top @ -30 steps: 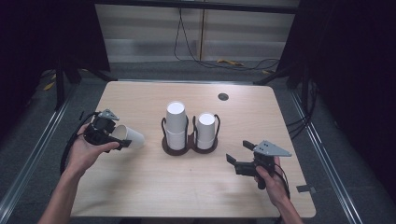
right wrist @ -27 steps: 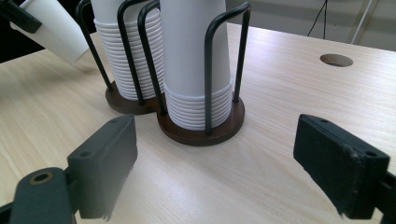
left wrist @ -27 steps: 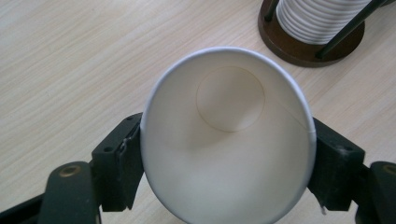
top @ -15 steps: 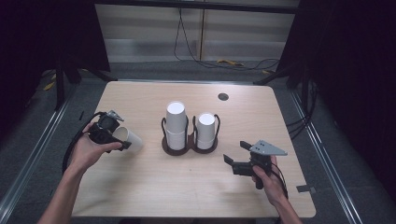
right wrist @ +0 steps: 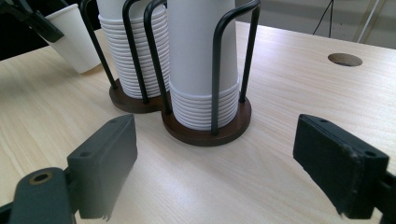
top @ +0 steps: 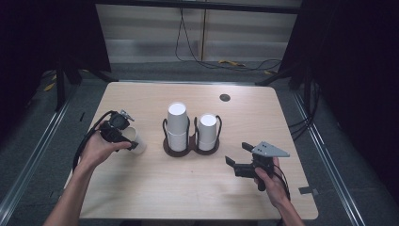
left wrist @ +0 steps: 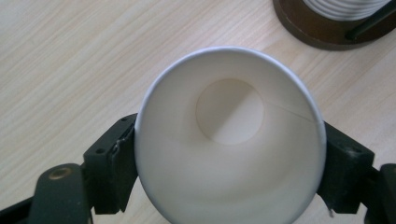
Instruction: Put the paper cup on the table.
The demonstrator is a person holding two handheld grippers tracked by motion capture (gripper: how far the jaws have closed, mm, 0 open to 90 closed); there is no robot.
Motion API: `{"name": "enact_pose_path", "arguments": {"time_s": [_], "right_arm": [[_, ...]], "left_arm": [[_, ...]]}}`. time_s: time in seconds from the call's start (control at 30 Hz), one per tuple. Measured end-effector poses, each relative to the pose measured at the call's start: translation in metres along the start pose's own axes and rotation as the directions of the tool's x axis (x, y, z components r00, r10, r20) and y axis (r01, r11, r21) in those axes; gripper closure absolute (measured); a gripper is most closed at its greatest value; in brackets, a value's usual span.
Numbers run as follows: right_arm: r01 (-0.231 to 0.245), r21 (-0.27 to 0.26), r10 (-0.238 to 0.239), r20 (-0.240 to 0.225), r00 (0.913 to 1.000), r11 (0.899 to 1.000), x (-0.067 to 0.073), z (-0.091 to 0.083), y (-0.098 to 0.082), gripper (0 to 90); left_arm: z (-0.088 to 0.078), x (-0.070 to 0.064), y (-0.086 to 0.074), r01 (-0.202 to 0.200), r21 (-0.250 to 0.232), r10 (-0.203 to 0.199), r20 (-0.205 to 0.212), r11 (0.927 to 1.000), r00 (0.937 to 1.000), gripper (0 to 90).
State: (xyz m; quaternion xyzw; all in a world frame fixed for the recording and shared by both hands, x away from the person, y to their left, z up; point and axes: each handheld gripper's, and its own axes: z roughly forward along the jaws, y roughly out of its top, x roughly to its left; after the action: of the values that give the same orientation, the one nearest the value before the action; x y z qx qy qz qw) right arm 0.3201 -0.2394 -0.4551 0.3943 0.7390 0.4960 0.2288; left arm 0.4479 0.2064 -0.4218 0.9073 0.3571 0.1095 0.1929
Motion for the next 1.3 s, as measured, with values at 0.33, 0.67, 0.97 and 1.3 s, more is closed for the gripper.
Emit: {"name": "enact_pose_path", "arguments": {"time_s": [0.33,0.67,0.97,1.3], "right_arm": [[-0.004,0.003,0.004,0.001,1.0,1.0,-0.001,-0.001,0.0,13.8],[-0.006,0.003,0.006,0.004,1.0,1.0,-0.001,-0.002,0.0,13.7],[-0.002,0.001,0.002,0.004,1.0,1.0,-0.002,-0.001,0.0,13.8],[-0.001,0.005,0.001,0.002,1.0,1.0,-0.002,-0.001,0.0,13.7]], "left_arm": [[0.014,-0.004,0.007,0.018,-0.049,-0.018,0.008,0.9986,0.9998,17.7],[0.023,0.003,0.001,0.082,-0.092,-0.075,0.074,0.9924,0.9944,16.2],[0.031,0.007,-0.012,0.08,-0.089,-0.072,0.083,0.9929,0.9939,16.3],[0.03,0.007,-0.025,0.089,-0.135,-0.08,0.072,0.9869,0.9942,16.4]]}}
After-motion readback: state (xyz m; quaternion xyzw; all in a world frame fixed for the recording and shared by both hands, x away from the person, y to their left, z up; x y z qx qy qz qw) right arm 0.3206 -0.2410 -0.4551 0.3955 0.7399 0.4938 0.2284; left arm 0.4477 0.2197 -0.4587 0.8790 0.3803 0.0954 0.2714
